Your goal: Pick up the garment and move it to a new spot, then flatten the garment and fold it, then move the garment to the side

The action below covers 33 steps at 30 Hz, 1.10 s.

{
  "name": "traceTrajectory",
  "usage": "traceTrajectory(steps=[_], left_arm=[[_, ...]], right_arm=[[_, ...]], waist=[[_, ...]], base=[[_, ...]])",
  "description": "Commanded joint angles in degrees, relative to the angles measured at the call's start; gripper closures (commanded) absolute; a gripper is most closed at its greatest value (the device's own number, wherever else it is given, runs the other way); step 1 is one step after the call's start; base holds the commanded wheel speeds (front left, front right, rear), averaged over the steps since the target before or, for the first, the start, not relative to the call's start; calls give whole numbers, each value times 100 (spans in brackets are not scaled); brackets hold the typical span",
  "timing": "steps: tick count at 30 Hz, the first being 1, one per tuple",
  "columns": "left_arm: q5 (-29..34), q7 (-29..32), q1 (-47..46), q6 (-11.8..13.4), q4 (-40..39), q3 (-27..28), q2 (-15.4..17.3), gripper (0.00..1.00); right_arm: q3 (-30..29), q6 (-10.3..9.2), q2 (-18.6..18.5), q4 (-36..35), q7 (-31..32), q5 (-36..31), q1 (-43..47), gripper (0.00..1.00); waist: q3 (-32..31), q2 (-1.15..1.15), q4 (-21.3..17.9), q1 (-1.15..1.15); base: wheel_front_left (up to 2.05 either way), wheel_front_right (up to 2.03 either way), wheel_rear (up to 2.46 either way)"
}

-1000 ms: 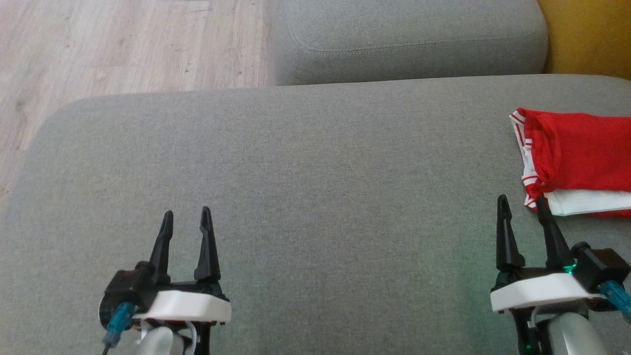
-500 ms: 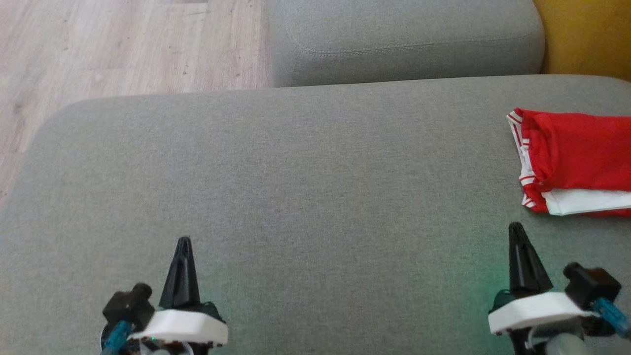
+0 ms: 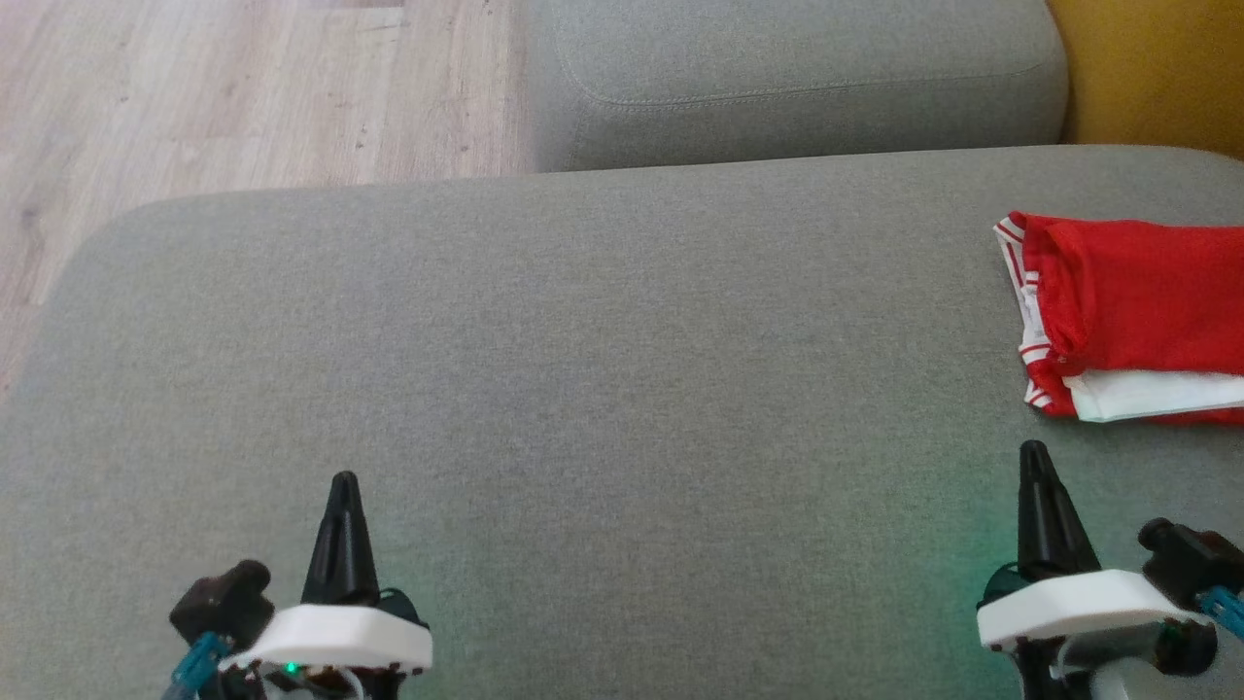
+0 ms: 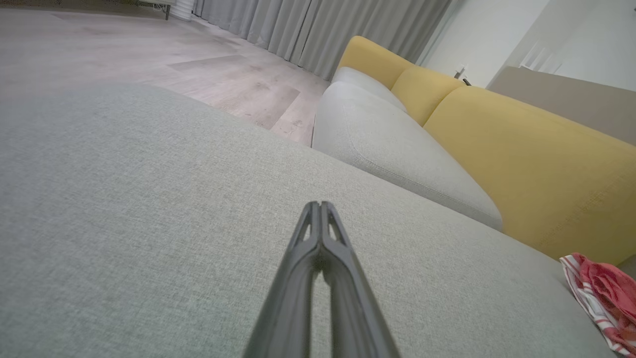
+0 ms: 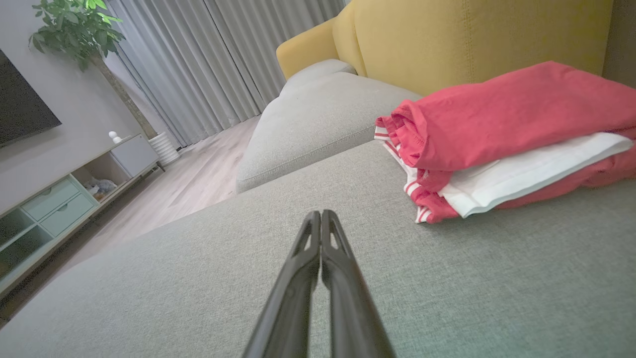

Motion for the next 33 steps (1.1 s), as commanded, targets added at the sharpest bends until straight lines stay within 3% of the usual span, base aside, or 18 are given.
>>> traceTrajectory(steps=[1,33], left_arm=[[-112,32,-277,-35,-199,124,5,100],[-1892,562,-311,-187,-325,539,12,100]], right_arm=[[-21,-1,-10,-207,25,145,-266,100],[-160,-2,-18,-282,556,2179,-390,100]], waist=[[0,0,-2,0],[-4,0,-78,0]], base=[[0,0,0],[0,0,0]])
